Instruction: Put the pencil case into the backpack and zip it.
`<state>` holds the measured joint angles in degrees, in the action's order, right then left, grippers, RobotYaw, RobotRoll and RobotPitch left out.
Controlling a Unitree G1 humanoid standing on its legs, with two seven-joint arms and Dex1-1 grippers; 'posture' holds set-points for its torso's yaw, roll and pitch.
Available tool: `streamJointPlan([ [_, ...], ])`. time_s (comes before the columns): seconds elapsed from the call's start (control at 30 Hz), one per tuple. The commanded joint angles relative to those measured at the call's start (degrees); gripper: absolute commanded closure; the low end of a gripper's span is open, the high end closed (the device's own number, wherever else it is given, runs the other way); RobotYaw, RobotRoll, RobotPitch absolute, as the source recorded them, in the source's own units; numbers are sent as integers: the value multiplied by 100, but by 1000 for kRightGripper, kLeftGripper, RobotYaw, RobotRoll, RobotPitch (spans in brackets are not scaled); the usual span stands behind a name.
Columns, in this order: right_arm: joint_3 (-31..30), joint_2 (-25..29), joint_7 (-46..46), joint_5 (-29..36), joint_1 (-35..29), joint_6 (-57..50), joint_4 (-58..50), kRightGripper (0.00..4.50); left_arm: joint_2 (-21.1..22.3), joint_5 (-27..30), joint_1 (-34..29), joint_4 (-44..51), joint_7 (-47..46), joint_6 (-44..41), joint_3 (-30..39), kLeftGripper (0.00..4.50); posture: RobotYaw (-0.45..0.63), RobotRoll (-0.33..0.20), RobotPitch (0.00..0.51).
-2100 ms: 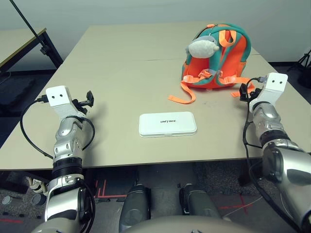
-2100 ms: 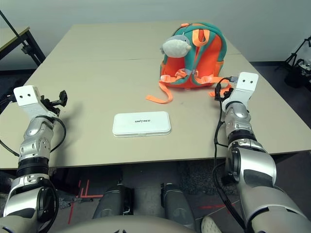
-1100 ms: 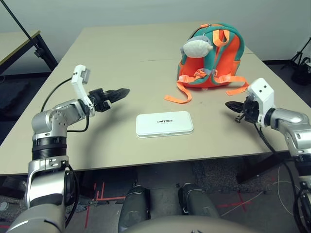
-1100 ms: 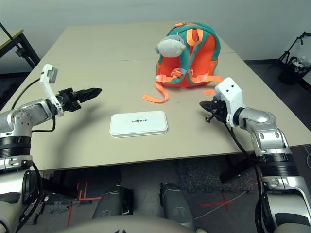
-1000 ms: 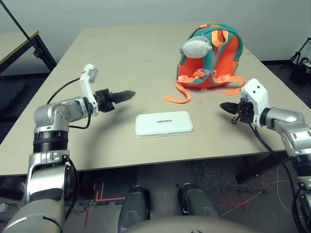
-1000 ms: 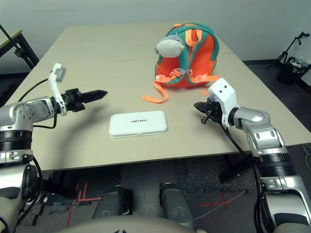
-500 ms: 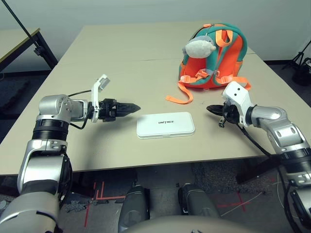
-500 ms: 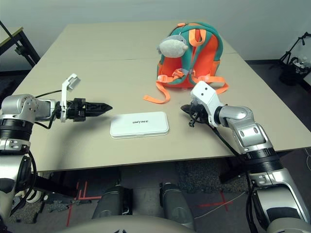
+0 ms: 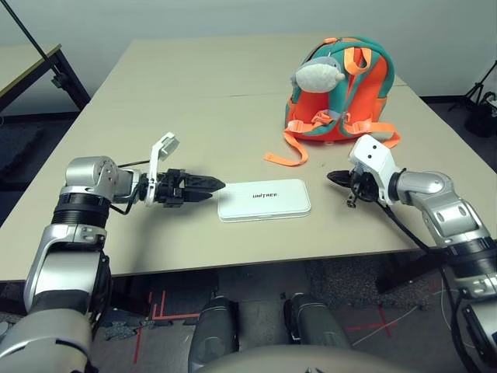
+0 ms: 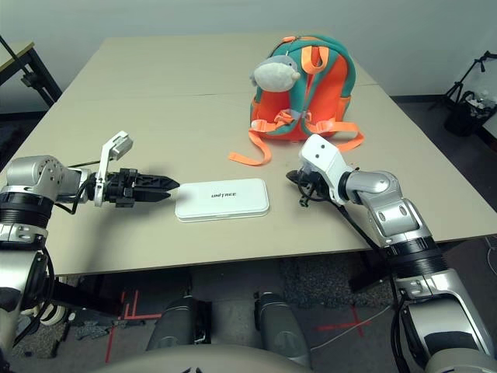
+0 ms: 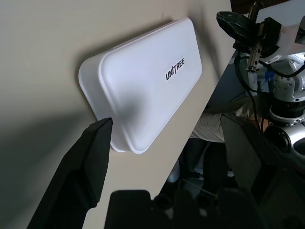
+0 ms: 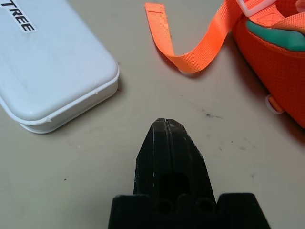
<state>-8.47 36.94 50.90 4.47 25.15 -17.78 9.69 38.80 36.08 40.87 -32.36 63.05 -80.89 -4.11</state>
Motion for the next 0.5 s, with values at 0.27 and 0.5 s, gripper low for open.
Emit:
streamJointPlan([
  [0.27,21,19,84,-49,62,166,211,4484,-224,-227,-116,-450,221,351,-426,0,-179,0,13],
  [0.5,-65,135,281,-65,-163,65,189,4484,-340,-377,-135,-754,346,588,-484,0,-188,0,17],
])
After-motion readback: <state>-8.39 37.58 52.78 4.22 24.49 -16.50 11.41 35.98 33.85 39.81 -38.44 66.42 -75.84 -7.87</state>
